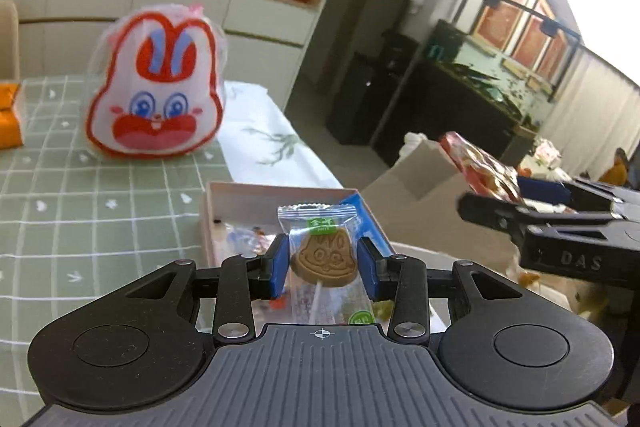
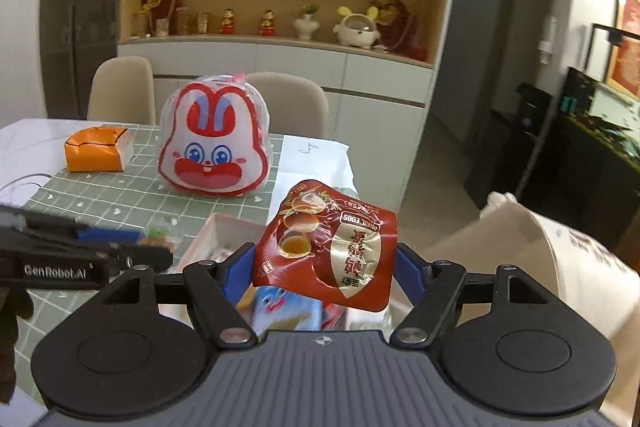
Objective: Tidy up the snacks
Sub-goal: 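Carry the lollipop packet and red pastry bag into the pink box and release both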
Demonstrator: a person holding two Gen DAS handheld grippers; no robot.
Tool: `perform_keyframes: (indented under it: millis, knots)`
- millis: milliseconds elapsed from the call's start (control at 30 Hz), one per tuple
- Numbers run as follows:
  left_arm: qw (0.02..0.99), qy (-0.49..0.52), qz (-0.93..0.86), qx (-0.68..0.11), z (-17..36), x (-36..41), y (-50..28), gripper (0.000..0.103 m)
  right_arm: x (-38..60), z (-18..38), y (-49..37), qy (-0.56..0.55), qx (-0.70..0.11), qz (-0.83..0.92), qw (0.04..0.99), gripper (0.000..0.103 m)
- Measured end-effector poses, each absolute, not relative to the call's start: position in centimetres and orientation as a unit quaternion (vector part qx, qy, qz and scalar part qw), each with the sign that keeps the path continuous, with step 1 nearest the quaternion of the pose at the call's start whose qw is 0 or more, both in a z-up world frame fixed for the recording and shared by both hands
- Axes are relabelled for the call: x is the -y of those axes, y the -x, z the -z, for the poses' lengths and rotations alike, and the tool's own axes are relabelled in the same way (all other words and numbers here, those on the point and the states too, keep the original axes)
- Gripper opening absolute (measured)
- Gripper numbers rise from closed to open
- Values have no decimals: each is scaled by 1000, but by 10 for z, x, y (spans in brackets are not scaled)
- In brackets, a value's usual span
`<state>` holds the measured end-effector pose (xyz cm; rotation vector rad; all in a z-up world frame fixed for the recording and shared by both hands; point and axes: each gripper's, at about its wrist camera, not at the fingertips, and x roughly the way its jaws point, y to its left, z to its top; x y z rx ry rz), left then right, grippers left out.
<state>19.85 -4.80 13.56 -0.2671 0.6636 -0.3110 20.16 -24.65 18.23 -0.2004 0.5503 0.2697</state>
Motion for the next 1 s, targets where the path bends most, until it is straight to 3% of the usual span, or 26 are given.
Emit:
perform_keyframes:
  millis: [433,533,800,900,1000]
  knots:
    - [897,129,99,-411,-71,54,-244,44,204,-126,-279,90,-320,-209,920,74]
    - [908,92,84,-401,-73,59,-238,44,204,-117,-285,82,-328,-209,917,74]
    - [918,129,85,-365,-87,47,-233,46,222,-64,-323,23,-439,-182,880,76]
    - [926,149,80,-337,-96,39,-227,46,242,-75,-311,-36,-425,-175,887,76]
    - [917,138,78,-365,-104,36,-220,46,252,-96,-290,-47,-389,-176,903,78]
